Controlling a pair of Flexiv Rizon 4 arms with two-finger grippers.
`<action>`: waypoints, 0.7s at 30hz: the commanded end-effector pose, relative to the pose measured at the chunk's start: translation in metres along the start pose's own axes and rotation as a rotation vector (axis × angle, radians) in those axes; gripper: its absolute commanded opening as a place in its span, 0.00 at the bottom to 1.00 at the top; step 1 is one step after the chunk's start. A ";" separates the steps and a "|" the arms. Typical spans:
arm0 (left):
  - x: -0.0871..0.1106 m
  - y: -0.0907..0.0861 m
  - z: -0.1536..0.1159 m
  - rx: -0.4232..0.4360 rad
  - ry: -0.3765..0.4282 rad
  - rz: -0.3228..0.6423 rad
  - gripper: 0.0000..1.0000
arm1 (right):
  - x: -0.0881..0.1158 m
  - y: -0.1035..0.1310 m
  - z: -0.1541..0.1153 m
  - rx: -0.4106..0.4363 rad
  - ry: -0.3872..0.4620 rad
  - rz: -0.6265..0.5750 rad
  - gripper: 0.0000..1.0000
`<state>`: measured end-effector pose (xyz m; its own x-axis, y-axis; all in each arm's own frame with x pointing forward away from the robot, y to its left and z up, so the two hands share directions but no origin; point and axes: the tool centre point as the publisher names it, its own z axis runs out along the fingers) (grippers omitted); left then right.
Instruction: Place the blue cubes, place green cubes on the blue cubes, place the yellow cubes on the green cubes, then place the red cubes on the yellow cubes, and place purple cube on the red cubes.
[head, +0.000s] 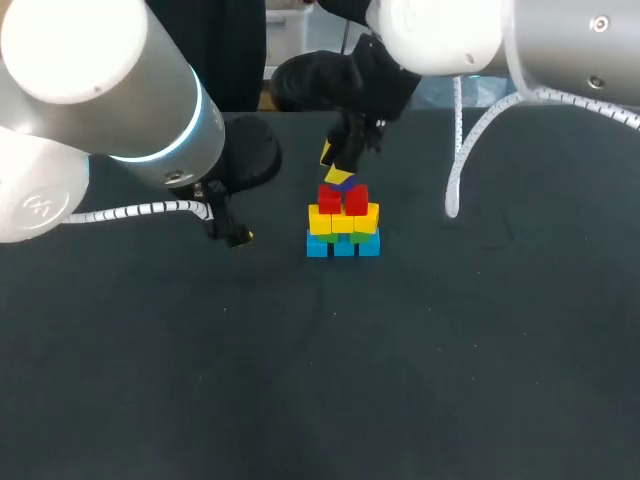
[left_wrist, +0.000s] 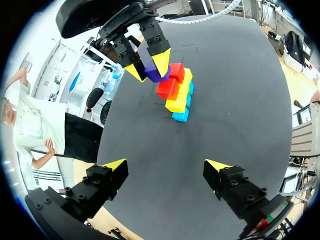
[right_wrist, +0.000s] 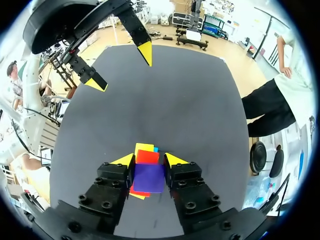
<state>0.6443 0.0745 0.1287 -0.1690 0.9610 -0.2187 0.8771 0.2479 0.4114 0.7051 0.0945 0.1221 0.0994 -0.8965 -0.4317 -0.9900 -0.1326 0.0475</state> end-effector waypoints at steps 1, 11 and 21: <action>0.000 0.001 0.000 0.001 0.001 0.001 1.00 | 0.001 0.001 -0.001 0.003 0.005 0.007 0.00; 0.000 0.001 0.000 0.001 0.001 0.001 1.00 | 0.002 0.005 -0.001 0.004 0.014 0.025 0.00; 0.000 0.001 0.000 0.001 0.001 0.001 1.00 | -0.002 0.014 -0.005 0.012 0.015 0.033 0.00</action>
<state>0.6443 0.0745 0.1287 -0.1690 0.9610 -0.2187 0.8771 0.2479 0.4114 0.6985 0.0951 0.1257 0.0694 -0.9069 -0.4156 -0.9924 -0.1052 0.0639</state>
